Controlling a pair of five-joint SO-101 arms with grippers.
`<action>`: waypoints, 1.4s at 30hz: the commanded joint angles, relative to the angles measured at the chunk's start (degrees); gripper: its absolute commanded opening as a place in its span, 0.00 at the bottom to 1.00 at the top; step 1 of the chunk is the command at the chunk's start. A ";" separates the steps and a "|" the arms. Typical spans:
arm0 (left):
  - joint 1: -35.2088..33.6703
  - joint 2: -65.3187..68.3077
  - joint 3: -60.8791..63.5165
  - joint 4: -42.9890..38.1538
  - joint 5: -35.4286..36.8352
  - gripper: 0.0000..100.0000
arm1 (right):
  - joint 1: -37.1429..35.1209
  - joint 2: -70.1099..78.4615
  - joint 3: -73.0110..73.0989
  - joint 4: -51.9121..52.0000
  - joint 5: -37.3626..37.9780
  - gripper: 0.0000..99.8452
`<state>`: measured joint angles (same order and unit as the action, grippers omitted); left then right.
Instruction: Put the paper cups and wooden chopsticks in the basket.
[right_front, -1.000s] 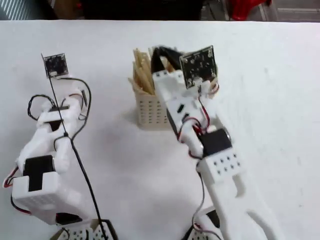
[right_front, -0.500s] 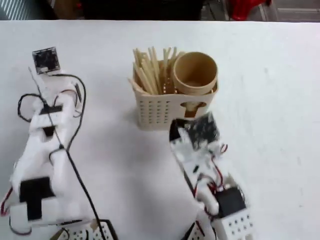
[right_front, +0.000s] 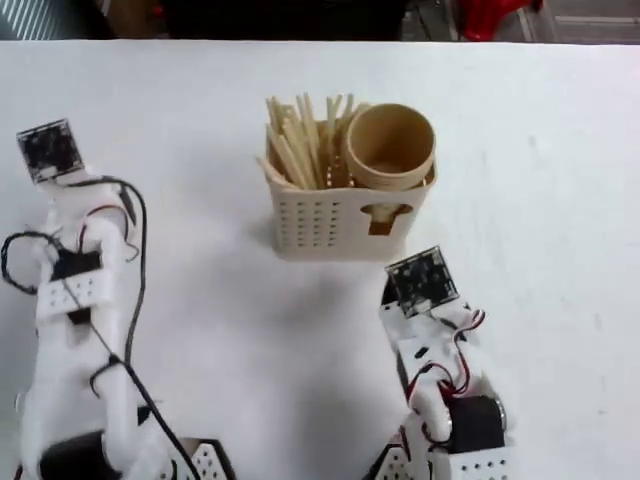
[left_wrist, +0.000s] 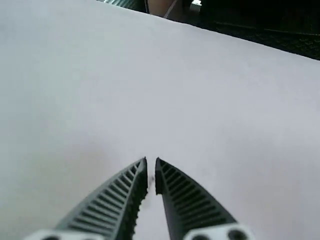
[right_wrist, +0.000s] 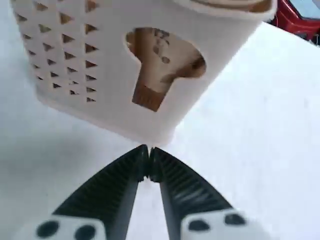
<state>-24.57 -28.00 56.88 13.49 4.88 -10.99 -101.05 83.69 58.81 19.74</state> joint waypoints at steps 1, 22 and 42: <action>-0.92 -7.52 2.81 0.18 -0.88 0.05 | 1.98 -0.13 3.87 -0.22 0.44 0.02; 1.98 -47.87 36.40 -0.26 -18.11 0.05 | 9.71 0.48 13.27 2.07 0.44 0.02; 14.29 -57.71 40.53 32.18 -22.07 0.05 | 21.58 0.31 13.27 10.24 0.44 0.02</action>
<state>-11.12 -85.23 97.67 43.47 -16.75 12.66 -100.88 96.44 68.84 19.74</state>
